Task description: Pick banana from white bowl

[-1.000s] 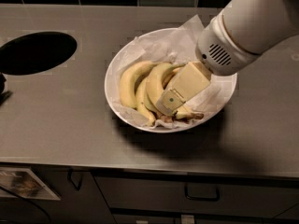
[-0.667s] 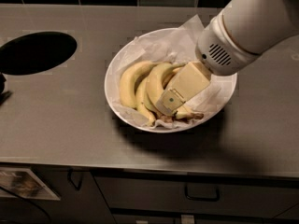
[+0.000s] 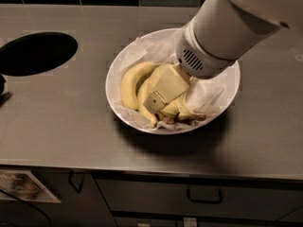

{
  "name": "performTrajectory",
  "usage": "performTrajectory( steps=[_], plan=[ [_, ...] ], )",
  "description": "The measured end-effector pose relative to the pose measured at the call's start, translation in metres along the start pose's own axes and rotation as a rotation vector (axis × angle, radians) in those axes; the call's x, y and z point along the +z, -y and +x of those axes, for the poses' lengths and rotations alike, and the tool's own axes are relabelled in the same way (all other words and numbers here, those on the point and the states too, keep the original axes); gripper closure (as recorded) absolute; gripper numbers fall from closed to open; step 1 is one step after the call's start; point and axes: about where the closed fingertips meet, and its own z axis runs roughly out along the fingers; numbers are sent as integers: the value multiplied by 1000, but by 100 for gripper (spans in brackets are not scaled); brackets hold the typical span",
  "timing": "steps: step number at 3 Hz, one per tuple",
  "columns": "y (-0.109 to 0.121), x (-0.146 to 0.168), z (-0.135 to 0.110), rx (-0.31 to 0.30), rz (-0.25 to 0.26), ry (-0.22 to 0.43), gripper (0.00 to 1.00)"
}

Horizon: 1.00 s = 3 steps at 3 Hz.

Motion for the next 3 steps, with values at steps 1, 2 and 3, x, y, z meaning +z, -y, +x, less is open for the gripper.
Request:
performTrajectory(
  steps=[1,2,3],
  plan=[
    [-6,12,-9,55,63,-44,0],
    [-4,5,-12,133,86,-30,0],
    [-4,4,-13,133,86,-28,0]
  ],
)
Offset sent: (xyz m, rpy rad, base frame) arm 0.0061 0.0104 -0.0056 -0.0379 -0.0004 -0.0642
